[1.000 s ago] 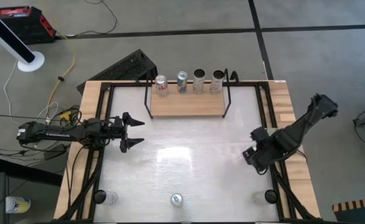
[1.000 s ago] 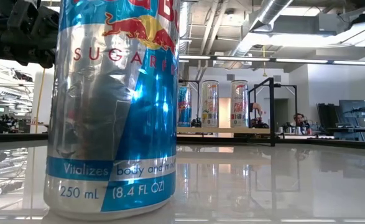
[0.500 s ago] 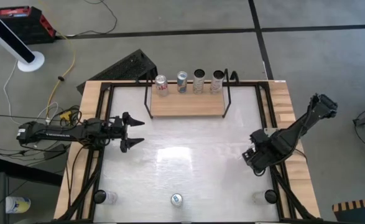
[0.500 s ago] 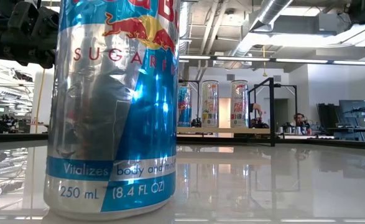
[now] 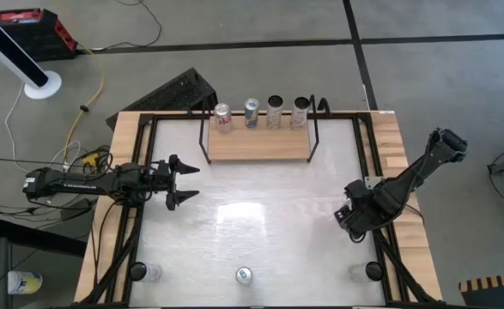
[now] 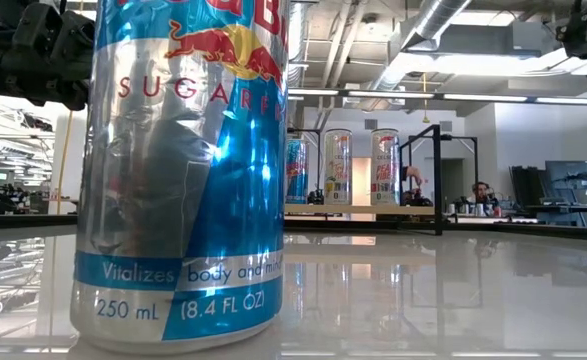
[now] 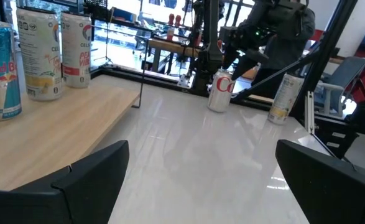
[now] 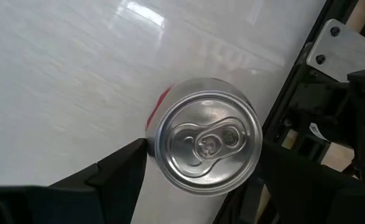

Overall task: Place canned beverage on shelf
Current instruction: Put the red-silver soda can on the shelf aligned with the other red-silver soda can on the shelf

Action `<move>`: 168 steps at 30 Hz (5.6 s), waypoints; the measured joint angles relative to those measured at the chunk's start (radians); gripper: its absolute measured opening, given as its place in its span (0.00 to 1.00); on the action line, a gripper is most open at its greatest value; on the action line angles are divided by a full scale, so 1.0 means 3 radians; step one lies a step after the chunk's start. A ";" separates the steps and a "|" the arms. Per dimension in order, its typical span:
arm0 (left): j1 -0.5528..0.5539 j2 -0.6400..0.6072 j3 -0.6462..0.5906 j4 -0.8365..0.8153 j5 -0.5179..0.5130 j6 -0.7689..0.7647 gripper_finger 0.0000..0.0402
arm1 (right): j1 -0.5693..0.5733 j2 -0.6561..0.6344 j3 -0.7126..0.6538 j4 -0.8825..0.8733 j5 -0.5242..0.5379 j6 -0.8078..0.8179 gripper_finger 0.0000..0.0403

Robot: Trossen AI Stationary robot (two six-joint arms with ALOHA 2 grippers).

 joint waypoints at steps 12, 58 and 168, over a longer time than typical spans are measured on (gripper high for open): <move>0.0001 0.0000 0.0000 -0.0001 0.0001 0.0080 0.98 | -0.0054 0.0008 0.0033 0.0093 0.0380 -0.0263 0.66; 0.0000 -0.0001 0.0000 -0.0077 0.0001 0.0826 0.98 | -0.3248 0.2858 0.3723 0.1222 -0.0189 -0.5449 0.65; 0.0001 0.0000 -0.0001 -0.0228 -0.0086 0.0884 0.98 | -0.3126 0.2694 0.1420 0.5456 0.0904 -0.5060 0.04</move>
